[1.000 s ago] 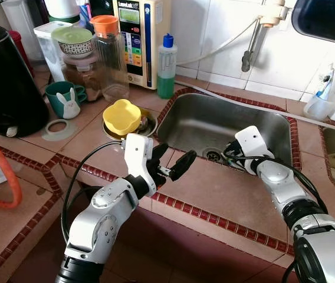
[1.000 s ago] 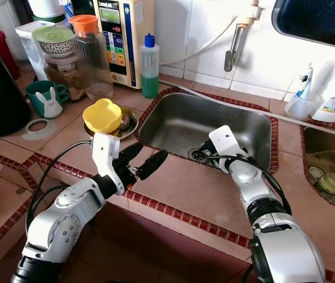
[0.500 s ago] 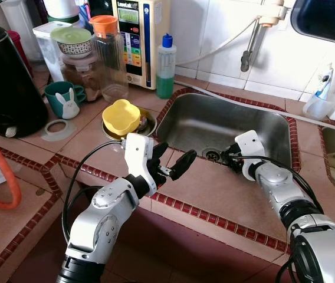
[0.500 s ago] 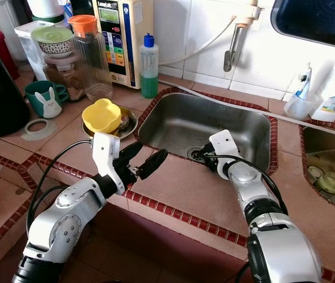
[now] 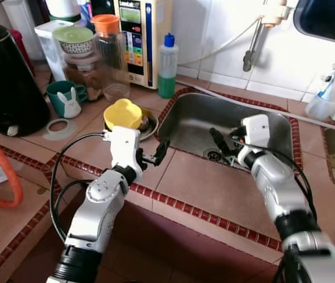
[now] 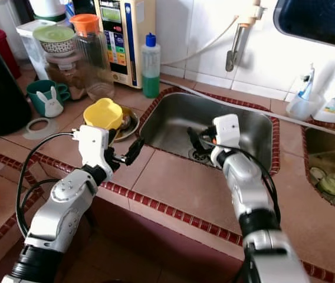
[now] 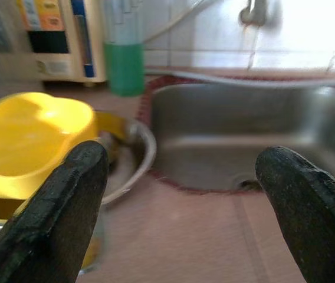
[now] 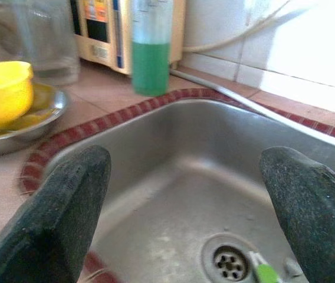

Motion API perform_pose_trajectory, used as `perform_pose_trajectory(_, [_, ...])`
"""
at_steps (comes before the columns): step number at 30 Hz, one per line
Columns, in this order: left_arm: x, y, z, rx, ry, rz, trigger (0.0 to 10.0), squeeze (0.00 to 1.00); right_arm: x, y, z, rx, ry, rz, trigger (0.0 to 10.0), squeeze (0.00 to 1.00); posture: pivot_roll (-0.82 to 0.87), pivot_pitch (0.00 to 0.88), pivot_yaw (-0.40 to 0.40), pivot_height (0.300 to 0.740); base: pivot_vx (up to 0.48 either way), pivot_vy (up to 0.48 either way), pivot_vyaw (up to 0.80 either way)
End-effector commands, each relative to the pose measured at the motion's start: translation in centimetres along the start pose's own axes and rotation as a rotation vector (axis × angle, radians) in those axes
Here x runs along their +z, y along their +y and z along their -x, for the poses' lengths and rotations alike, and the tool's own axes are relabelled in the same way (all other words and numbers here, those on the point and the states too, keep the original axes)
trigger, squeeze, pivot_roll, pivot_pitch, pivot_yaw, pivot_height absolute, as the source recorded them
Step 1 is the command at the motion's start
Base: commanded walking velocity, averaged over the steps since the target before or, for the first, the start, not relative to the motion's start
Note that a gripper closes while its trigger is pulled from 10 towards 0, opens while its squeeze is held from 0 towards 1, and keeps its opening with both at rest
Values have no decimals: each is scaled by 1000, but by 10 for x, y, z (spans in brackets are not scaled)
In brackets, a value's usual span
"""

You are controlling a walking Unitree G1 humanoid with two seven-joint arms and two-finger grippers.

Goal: Kitchen organization

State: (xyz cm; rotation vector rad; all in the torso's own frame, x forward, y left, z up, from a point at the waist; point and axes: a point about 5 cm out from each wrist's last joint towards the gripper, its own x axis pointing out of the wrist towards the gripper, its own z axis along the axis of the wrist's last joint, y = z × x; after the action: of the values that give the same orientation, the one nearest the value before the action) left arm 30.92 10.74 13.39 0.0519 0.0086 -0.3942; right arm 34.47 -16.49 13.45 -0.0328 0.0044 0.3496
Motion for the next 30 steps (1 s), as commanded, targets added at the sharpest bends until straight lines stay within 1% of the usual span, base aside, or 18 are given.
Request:
perform_pose_trajectory(1, [4,-1,-3,0,-27,-35,10000,1000,14,4,0,21,-40,4,10000,1000,120,0,-5,740,0,0,0])
perform_pose_trajectory(4, [5,1,-3,12,-43,-31,10000,1000,15,6,2,28,-42,1,10000,1000,120,0,-5,740,0,0,0])
perform_pose_trajectory(5, [7,4,-3,30,-63,-30,10000,424,16,9,4,37,-42,-3,10000,1000,118,0,-6,740,0,0,0])
perform_pose_trajectory(6, [7,8,-3,59,-66,-28,10000,0,17,11,6,44,-41,-6,10000,1000,118,0,-7,740,0,0,0])
perform_pose_trajectory(7, [4,15,-5,105,-49,16,10000,0,20,14,9,51,-37,-12,10000,1000,118,0,-8,740,0,0,0])
perform_pose_trajectory(8, [4,15,-5,105,-49,16,10000,0,20,14,9,51,-37,-12,10000,1000,118,0,-8,740,0,0,0])
perform_pose_trajectory(10, [0,21,-6,164,-29,93,10000,0,23,17,11,51,-31,-23,10000,984,115,0,-8,740,0,0,0])
perform_pose_trajectory(12, [-1,23,-7,188,-28,129,10000,0,25,18,13,51,-26,-26,10000,980,115,0,-9,740,0,0,0])
perform_pose_trajectory(13, [-1,25,-7,225,-27,180,10000,0,27,20,13,52,-25,-28,10000,976,114,0,-10,740,0,0,0])
perform_pose_trajectory(15, [-2,27,-8,256,-20,249,10000,0,27,21,14,53,-23,-29,10000,961,113,0,-10,740,0,0,0])
perform_pose_trajectory(16, [-2,27,-9,271,-17,298,10000,0,28,21,15,52,-18,-30,10000,961,114,0,-11,740,0,0,0])
perform_pose_trajectory(19, [-1,27,-10,289,-15,373,10000,0,28,22,15,53,-11,-30,10000,945,113,0,-11,740,0,0,0])
perform_pose_trajectory(20, [-1,27,-10,289,-15,373,10000,0,28,22,15,53,-11,-30,10000,945,113,0,-11,740,0,0,0])
perform_pose_trajectory(23, [4,24,-11,287,-30,411,10000,0,29,22,16,50,-2,-31,10000,918,115,0,-11,740,0,0,0])
perform_pose_trajectory(26, [1,20,-9,293,-1,473,10000,0,31,23,16,51,1,-28,10000,878,114,0,-10,740,0,0,0])
perform_pose_trajectory(27, [-1,17,-8,281,16,494,10000,0,31,22,16,50,1,-27,10000,851,114,0,-10,740,0,0,0])
perform_pose_trajectory(28, [-5,13,-5,261,39,531,10000,0,33,22,15,49,0,-26,10000,847,115,0,-9,740,0,0,0])
perform_pose_trajectory(30, [-7,10,-3,247,52,539,10000,0,34,22,15,48,-1,-25,10000,839,117,0,-9,740,0,0,0])
